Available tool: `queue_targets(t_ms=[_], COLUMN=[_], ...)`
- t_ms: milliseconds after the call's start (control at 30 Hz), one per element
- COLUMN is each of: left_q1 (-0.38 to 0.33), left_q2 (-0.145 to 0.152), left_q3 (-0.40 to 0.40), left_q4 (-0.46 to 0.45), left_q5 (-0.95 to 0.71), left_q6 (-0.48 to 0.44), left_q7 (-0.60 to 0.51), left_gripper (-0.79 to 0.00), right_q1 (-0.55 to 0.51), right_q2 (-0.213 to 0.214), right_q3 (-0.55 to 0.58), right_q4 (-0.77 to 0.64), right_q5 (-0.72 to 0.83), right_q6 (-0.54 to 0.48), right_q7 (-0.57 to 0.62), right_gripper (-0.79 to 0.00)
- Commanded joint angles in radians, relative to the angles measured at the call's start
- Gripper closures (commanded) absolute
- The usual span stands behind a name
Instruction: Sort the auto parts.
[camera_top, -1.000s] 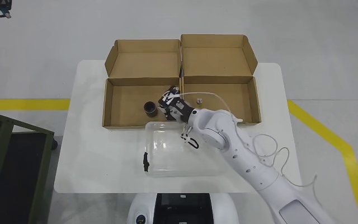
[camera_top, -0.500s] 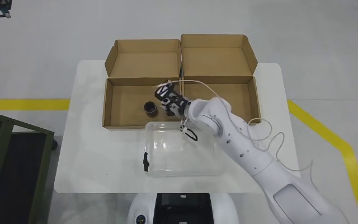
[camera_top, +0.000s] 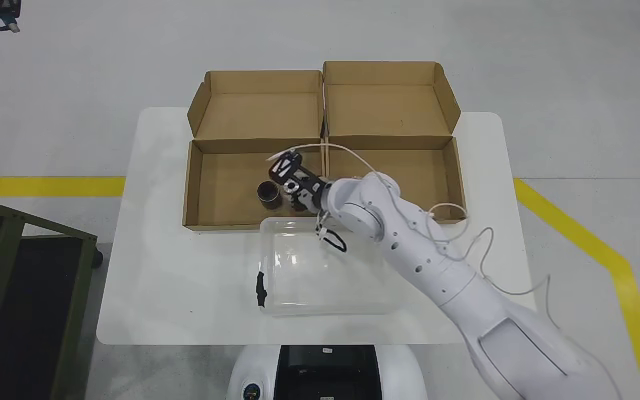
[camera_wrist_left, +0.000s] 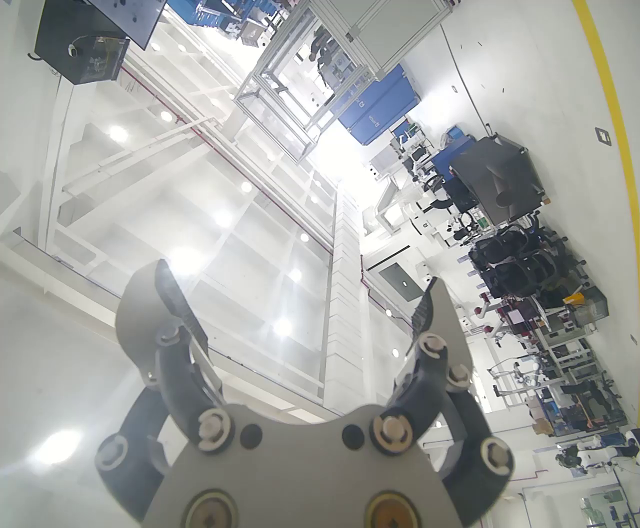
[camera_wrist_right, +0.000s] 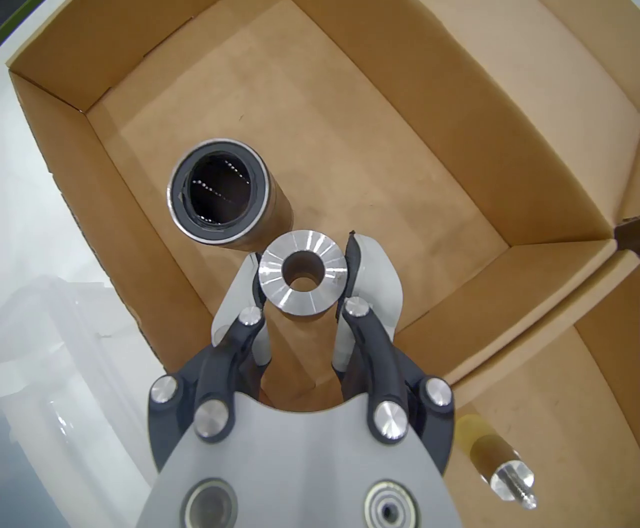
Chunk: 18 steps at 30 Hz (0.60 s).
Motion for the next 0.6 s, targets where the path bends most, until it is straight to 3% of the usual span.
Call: queue_targets(t_ms=[0, 300, 567], left_q1=[0.000, 0.000, 0.000], left_q2=[0.000, 0.000, 0.000], left_q3=[0.000, 0.000, 0.000], left_q4=[0.000, 0.000, 0.000], left_q5=[0.000, 0.000, 0.000], left_q6=[0.000, 0.000, 0.000], left_q7=[0.000, 0.000, 0.000], left_gripper=[-0.785, -0.785, -0.785], right_q1=[0.002, 0.004, -0.061], right_q2=[-0.003, -0.009, 0.019], right_q3=[-0.003, -0.001, 0.067], right_q4=[0.008, -0.032, -0.215], right_q5=[-0.001, -0.046, -0.101], right_q6=[-0.004, -0.014, -0.025], right_q7=[0.003, 0.021, 0.053], right_gripper=[-0.302, -0.388, -0.453])
